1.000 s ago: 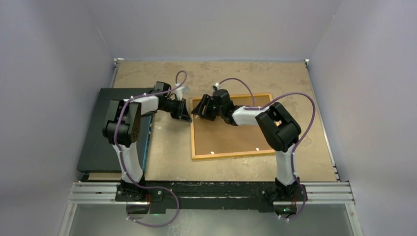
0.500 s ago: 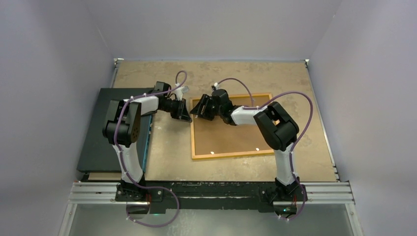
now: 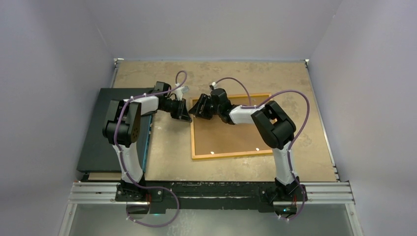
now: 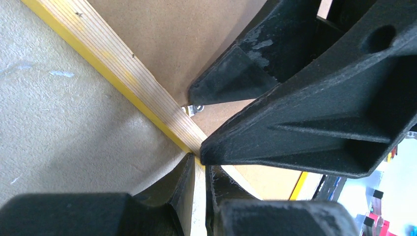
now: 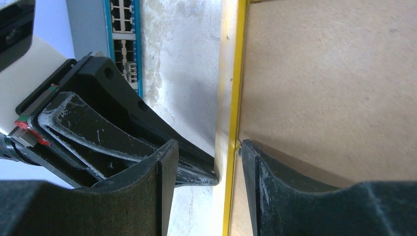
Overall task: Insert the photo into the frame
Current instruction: Install the photo frame at the center of the board, then adjust the photo frame at the center of the board, then install the photo frame at the center of the board.
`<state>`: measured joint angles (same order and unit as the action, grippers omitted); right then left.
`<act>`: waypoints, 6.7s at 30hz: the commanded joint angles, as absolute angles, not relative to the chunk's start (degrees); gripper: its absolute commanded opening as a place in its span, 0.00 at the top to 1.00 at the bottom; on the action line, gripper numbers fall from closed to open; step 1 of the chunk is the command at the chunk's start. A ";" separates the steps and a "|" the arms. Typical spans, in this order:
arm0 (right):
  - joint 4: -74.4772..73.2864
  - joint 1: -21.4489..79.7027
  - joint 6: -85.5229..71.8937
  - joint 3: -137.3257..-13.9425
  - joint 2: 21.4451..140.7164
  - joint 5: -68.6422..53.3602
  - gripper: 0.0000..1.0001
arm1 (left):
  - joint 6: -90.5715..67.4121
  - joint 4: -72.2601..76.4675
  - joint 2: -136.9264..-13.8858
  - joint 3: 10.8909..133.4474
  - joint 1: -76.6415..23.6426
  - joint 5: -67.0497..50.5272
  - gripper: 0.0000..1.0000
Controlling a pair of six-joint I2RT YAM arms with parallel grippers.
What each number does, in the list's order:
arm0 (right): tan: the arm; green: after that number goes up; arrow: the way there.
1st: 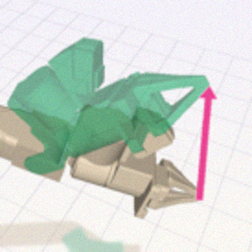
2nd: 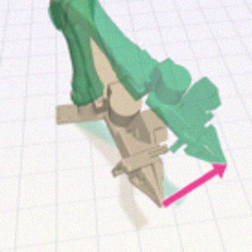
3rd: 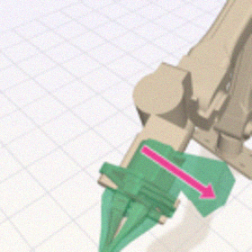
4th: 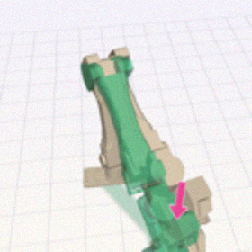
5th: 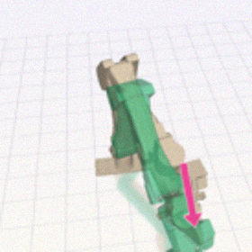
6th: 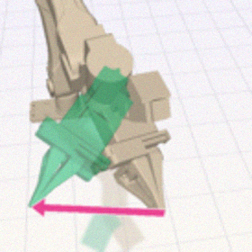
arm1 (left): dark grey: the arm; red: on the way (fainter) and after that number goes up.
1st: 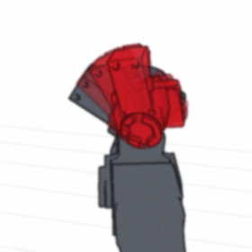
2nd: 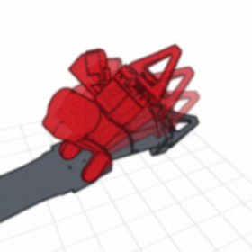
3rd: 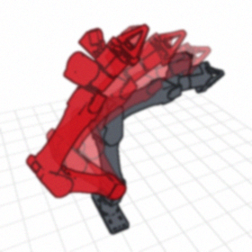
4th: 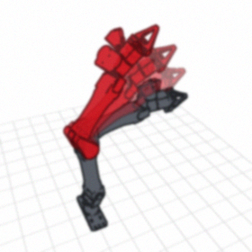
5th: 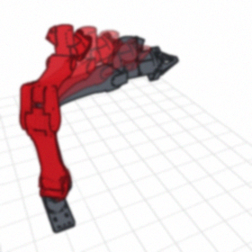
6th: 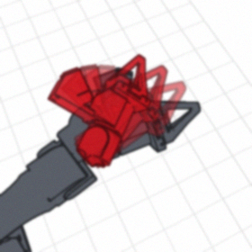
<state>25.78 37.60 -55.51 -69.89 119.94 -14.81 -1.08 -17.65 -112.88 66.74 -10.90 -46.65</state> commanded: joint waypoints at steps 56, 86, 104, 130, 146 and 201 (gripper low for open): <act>0.12 0.17 -39.90 -65.29 94.11 9.45 0.01 | 20.92 -28.33 -103.19 61.84 -17.71 -29.93 0.91; 0.68 16.06 -42.46 -97.83 131.64 -13.17 0.01 | 20.02 -27.65 -111.23 65.12 -39.70 -33.47 0.95; -4.09 15.04 -33.14 -98.13 119.68 -4.19 0.01 | 32.95 -56.74 -101.79 77.10 -27.68 -43.27 0.13; 12.37 17.29 -35.58 -55.50 91.41 -18.51 0.14 | 14.24 -31.86 -118.31 83.93 -13.88 -38.22 0.97; 16.87 26.18 -38.32 -59.24 101.47 -21.33 0.15 | 18.69 -32.45 -111.57 64.28 -16.74 -44.48 0.99; 29.88 36.59 -39.90 -52.93 110.56 -29.53 0.45 | 15.22 -26.32 -111.36 60.08 -16.17 -50.72 0.90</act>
